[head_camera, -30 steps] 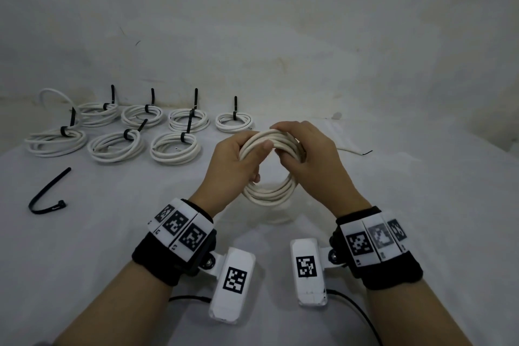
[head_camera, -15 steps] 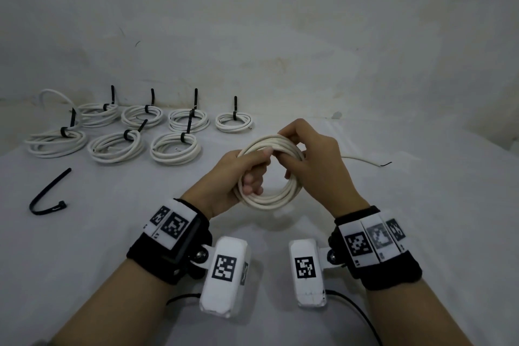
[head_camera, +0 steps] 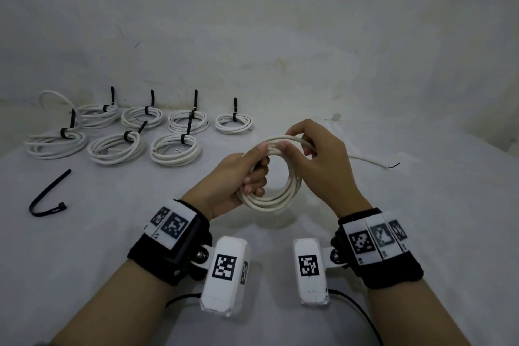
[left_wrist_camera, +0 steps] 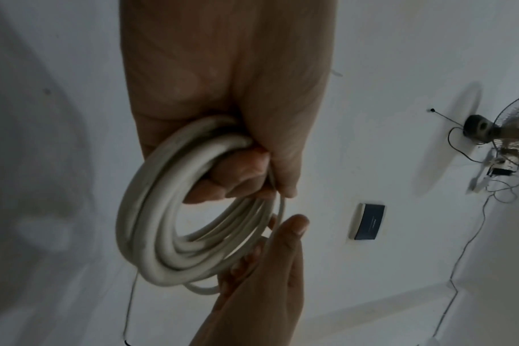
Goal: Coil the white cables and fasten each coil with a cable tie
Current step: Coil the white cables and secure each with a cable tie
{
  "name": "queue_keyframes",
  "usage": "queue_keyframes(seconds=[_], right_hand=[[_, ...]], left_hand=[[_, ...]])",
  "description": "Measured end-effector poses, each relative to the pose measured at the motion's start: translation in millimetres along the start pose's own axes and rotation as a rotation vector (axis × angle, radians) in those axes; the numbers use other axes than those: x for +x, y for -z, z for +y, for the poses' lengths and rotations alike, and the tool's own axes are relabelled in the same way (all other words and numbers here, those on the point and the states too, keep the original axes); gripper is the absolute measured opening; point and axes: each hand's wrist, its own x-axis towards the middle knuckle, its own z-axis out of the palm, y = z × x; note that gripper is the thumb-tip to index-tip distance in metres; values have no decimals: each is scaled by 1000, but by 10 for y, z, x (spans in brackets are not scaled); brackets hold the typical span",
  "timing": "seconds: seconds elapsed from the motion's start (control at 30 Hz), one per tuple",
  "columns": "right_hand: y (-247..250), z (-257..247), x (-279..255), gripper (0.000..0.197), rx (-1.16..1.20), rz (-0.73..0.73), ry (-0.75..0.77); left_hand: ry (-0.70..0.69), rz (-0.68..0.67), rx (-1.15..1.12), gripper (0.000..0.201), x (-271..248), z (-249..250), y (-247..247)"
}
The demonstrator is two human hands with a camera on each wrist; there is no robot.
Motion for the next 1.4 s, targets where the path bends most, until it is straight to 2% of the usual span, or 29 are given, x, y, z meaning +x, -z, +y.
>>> queue_keyframes(seconds=[0.07, 0.27, 0.43, 0.6, 0.77, 0.93, 1.1, 1.23, 1.33, 1.4], right_hand=[[-13, 16, 14, 21, 21, -3, 35], [50, 85, 3, 2, 77, -129, -81], [152, 148, 11, 4, -21, -118, -77], [236, 279, 18, 11, -43, -141, -121], [239, 316, 23, 14, -127, -205, -27], [168, 92, 39, 16, -209, -407, 162], [41, -265, -4, 11, -153, -482, 335], [21, -388, -42, 11, 47, -479, 279], [63, -448, -45, 21, 235, -455, 161], [81, -471, -40, 18, 257, -443, 143]], left_hand=[[-27, 18, -50, 30, 13, -10, -3], [-221, 70, -344, 24, 50, 50, 39], [-343, 129, -486, 33, 95, 99, 174], [-388, 203, -563, 34, 132, 110, 291], [-398, 264, -581, 37, 136, 120, 298], [-405, 292, -511, 37, 131, 114, 285], [-383, 281, -320, 36, 119, 55, 207], [-358, 241, -110, 38, 57, 34, 81], [-352, 215, 56, 53, 18, -15, 11], [-329, 207, 85, 59, 5, -39, -37]])
